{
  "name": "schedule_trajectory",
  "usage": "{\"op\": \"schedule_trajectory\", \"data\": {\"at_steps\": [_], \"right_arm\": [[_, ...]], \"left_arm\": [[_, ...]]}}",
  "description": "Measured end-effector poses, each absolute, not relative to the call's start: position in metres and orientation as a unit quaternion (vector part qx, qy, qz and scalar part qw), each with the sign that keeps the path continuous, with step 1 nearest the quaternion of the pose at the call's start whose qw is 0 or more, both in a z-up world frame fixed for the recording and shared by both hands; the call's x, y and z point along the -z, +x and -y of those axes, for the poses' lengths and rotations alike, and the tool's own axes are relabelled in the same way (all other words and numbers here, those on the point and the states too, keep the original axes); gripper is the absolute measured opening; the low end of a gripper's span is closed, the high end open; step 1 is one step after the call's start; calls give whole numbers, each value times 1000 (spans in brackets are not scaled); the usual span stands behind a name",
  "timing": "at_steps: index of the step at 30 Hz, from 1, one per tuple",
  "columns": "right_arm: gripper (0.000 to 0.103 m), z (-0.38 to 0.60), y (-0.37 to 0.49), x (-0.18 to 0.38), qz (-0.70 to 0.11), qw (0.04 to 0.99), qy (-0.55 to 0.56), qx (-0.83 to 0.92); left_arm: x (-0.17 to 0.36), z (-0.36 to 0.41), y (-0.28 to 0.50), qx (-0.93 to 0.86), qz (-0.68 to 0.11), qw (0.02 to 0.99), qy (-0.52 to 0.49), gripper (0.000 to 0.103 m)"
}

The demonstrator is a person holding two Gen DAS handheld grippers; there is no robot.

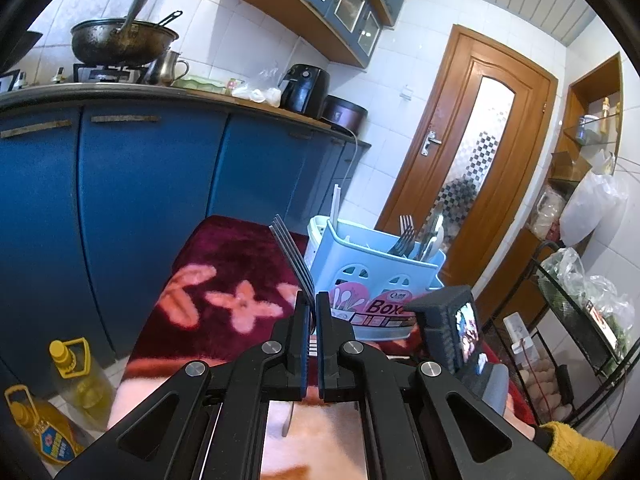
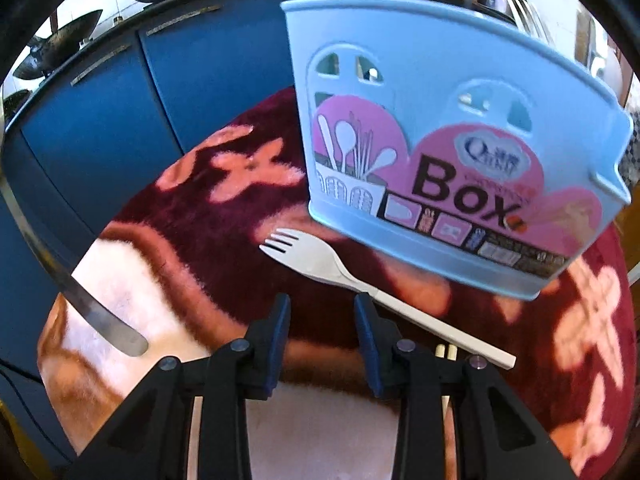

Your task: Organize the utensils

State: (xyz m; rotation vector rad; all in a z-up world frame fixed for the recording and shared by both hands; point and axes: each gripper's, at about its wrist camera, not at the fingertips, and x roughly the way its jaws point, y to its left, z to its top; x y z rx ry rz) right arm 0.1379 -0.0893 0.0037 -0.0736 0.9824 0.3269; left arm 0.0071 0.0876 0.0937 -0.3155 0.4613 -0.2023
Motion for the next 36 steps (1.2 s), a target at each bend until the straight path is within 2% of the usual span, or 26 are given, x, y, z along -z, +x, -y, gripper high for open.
{"op": "schedule_trajectory", "data": {"at_steps": [3, 5, 17, 18, 20, 21, 29, 36], "right_arm": [[40, 86, 135, -9, -465, 870, -45, -161], [47, 83, 134, -12, -457, 873, -65, -159], [48, 59, 159, 5, -458, 862, -137, -166], [45, 59, 160, 5, -456, 863, -136, -168], [23, 59, 160, 3, -452, 866, -130, -167], [19, 58, 159, 2, -448, 869, -133, -161], [11, 66, 126, -18, -398, 896, -128, -150], [6, 104, 89, -54, -351, 925, -37, -144]], "left_arm": [[-94, -88, 7, 99, -226, 957, -155, 2], [-95, -88, 8, 99, -226, 957, -154, 2], [-94, -92, 8, 97, -225, 956, -161, 2], [-94, -92, 9, 97, -225, 956, -161, 2], [-94, -92, 9, 97, -225, 956, -161, 2], [-94, -92, 8, 97, -225, 956, -161, 2], [-94, -88, 11, 103, -226, 956, -156, 2], [-96, -83, 12, 107, -222, 957, -156, 1]]}}
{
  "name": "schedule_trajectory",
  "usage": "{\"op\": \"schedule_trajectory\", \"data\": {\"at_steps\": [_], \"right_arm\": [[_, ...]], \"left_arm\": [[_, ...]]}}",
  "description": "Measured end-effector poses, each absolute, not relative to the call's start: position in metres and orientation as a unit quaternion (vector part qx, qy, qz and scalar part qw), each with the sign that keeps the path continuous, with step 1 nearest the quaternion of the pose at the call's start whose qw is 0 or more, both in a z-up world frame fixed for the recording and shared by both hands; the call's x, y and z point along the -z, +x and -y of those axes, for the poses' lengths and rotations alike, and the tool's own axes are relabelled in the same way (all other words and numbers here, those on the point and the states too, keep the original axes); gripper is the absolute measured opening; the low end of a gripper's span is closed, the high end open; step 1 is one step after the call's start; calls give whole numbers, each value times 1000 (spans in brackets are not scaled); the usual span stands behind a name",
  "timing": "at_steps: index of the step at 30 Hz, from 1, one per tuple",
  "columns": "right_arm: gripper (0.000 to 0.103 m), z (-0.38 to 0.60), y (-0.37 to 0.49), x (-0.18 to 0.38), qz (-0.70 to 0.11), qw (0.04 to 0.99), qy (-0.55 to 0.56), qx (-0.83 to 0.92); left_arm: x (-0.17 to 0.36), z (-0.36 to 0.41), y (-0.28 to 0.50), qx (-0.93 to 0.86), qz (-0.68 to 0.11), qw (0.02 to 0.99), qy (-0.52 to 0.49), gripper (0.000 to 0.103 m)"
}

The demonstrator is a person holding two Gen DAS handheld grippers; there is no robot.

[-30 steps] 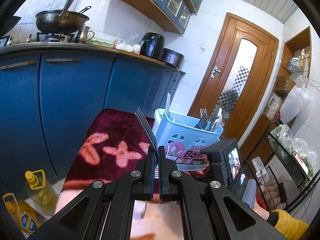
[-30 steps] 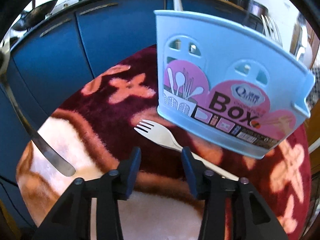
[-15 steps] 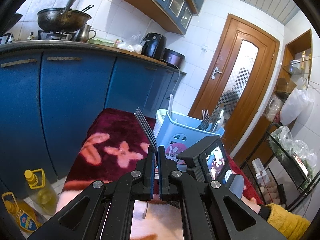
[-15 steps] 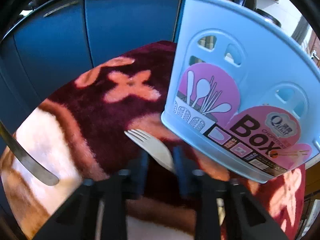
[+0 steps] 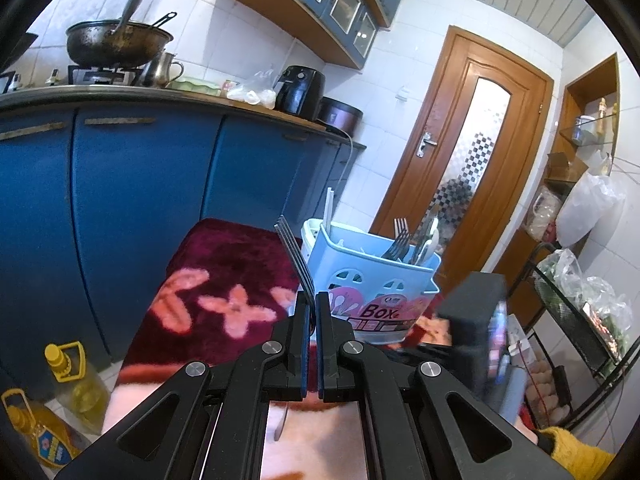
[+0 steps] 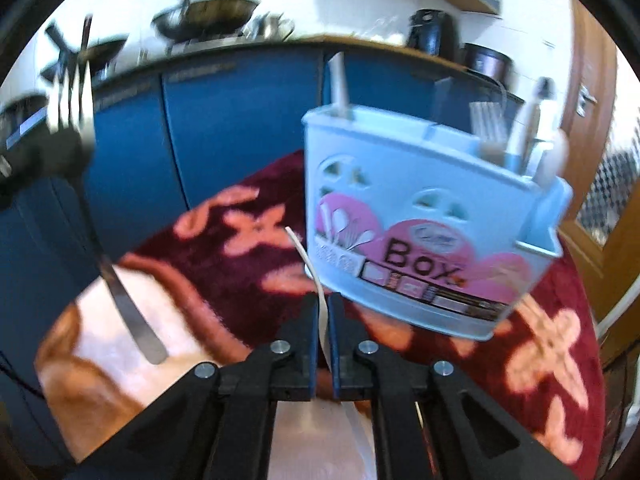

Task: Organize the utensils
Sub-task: 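Lower the steel fork into the box with the left tool while the right tool lowers the white fork in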

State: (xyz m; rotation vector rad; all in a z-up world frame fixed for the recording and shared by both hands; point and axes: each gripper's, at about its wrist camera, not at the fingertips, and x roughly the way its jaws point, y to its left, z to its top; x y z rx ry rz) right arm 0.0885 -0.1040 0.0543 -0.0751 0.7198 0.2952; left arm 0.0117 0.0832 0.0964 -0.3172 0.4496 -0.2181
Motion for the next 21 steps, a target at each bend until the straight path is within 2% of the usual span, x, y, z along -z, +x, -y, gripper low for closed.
{"op": "schedule_trajectory", "data": {"at_steps": [11, 21], "right_arm": [[6, 173, 65, -112, -282, 944, 106, -136], [6, 206, 74, -140, -237, 956, 130, -109]], "left_arm": [[-114, -78, 17, 126, -208, 956, -163, 1], [-158, -65, 45, 140, -176, 963, -150, 1]]}}
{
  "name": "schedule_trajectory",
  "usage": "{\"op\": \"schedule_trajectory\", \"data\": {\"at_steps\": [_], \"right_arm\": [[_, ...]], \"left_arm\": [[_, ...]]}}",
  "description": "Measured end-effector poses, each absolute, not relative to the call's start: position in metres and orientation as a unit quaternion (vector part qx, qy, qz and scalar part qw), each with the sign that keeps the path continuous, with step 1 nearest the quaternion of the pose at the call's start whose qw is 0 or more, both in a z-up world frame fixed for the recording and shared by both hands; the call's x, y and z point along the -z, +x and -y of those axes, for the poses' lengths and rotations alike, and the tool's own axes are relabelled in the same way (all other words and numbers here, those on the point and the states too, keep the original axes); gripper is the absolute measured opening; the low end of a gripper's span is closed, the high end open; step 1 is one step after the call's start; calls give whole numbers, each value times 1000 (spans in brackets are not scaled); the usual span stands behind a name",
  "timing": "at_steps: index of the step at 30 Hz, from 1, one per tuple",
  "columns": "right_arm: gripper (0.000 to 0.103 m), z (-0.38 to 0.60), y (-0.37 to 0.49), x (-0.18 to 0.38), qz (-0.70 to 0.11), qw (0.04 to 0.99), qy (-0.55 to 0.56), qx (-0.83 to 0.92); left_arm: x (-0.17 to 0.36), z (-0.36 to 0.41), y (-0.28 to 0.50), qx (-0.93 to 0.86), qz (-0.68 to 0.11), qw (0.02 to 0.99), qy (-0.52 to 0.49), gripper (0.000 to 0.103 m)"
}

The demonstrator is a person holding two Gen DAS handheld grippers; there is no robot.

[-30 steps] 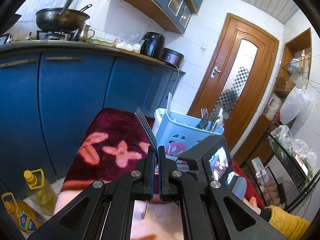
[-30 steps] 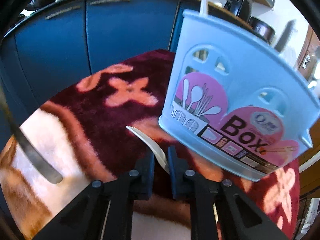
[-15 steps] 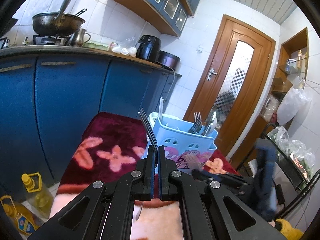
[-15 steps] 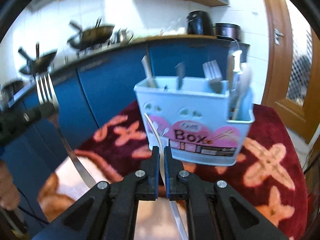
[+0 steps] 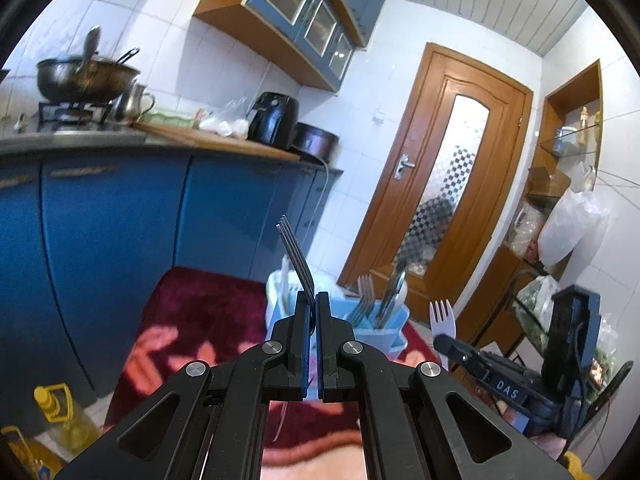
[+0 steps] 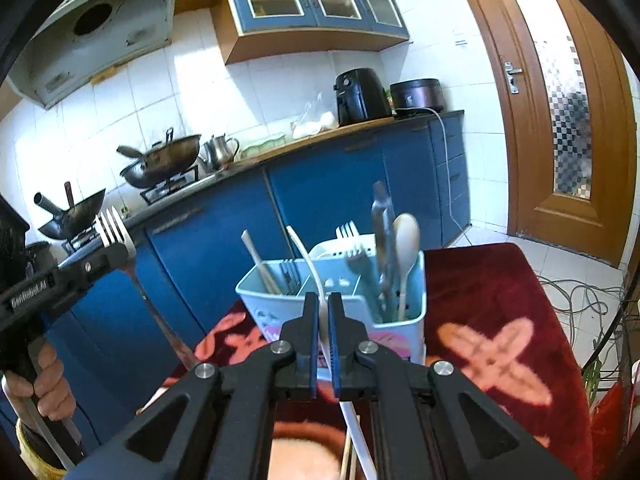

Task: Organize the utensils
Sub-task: 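Lower the steel fork into the box with the left tool while the right tool lowers the white fork in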

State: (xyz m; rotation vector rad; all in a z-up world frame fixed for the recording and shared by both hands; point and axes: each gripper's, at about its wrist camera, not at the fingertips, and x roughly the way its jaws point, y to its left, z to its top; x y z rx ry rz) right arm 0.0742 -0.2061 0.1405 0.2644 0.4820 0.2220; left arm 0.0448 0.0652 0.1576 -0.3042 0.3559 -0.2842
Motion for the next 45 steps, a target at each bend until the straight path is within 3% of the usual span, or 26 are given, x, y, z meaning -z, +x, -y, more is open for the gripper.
{"op": "schedule_trajectory", "data": {"at_steps": [16, 30, 45], "right_arm": [[6, 238, 81, -127, -223, 957, 162, -87], [6, 264, 130, -135, -155, 959, 224, -75], [6, 258, 184, -117, -121, 964, 234, -48]], "left_arm": [[-225, -38, 109, 144, -135, 970, -143, 1], [-168, -26, 177, 142, -191, 959, -157, 1], [-137, -28, 188, 150, -202, 955, -158, 2]]}}
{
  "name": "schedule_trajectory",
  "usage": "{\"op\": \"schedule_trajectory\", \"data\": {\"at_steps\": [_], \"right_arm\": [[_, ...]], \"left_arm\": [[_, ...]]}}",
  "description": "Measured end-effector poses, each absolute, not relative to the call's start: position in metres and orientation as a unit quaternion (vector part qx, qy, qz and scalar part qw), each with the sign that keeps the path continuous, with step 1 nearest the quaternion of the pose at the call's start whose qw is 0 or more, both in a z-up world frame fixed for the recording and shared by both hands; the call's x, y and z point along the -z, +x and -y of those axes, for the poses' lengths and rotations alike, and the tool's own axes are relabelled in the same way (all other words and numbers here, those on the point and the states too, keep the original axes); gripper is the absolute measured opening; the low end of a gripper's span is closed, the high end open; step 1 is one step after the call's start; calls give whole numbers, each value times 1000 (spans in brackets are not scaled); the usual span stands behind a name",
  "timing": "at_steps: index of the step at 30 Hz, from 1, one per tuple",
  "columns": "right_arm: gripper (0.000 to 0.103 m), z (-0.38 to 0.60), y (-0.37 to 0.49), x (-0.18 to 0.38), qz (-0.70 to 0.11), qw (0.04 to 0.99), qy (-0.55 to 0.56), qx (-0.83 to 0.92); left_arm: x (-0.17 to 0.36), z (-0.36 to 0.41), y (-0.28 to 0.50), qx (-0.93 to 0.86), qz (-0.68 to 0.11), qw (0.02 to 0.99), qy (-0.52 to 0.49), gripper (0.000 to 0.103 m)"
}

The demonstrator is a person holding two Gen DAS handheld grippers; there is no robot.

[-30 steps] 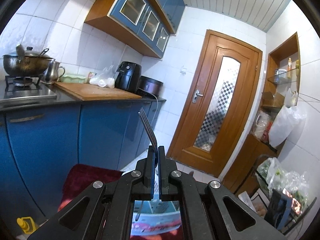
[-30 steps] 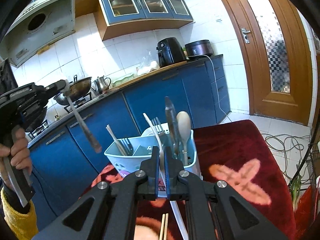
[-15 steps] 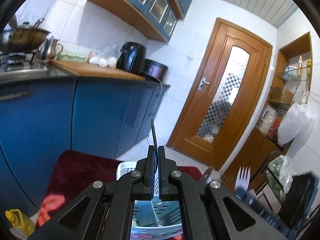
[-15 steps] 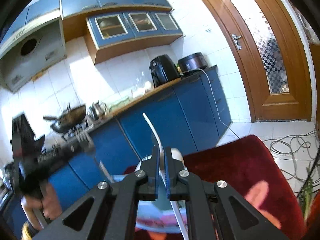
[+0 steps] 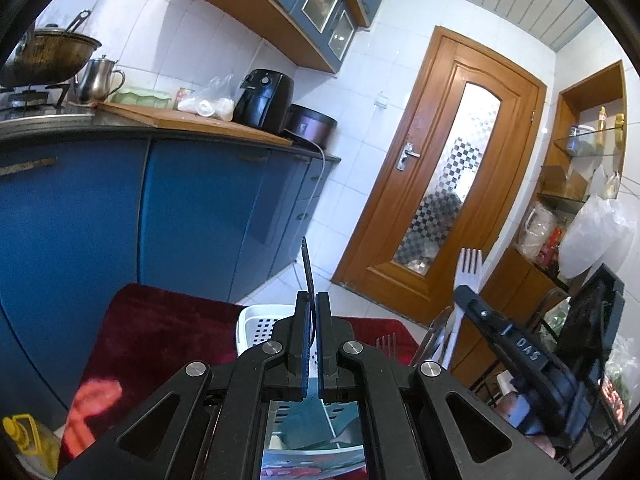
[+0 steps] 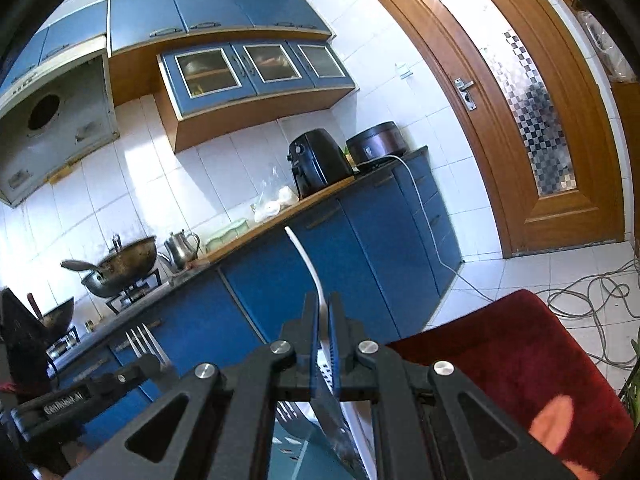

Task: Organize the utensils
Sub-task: 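Lower the steel fork into the box with the left tool while the right tool lowers the white fork in, then open both tools and withdraw them from the box toward the chopsticks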

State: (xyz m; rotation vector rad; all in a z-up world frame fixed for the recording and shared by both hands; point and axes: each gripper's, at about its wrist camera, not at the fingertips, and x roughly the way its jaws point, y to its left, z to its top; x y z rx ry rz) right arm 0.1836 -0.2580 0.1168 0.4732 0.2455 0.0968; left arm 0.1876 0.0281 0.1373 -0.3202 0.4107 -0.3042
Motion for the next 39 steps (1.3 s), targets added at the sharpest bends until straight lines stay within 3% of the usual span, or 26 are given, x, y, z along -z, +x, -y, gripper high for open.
{"op": "schedule_trajectory", "data": {"at_steps": [16, 20, 23, 39], "right_arm": [[11, 247, 165, -98, -153, 967, 196, -57], [28, 246, 158, -99, -156, 965, 198, -66], [28, 245, 153, -102, -159, 964, 201, -70], [34, 235, 104, -133, -150, 964, 198, -90]], "left_arm": [[-115, -17, 180, 146, -231, 953, -128, 3], [-116, -14, 174, 143, -230, 956, -113, 16], [-118, -12, 170, 139, -229, 958, -100, 35], [-141, -9, 130, 149, -220, 961, -79, 38]]}}
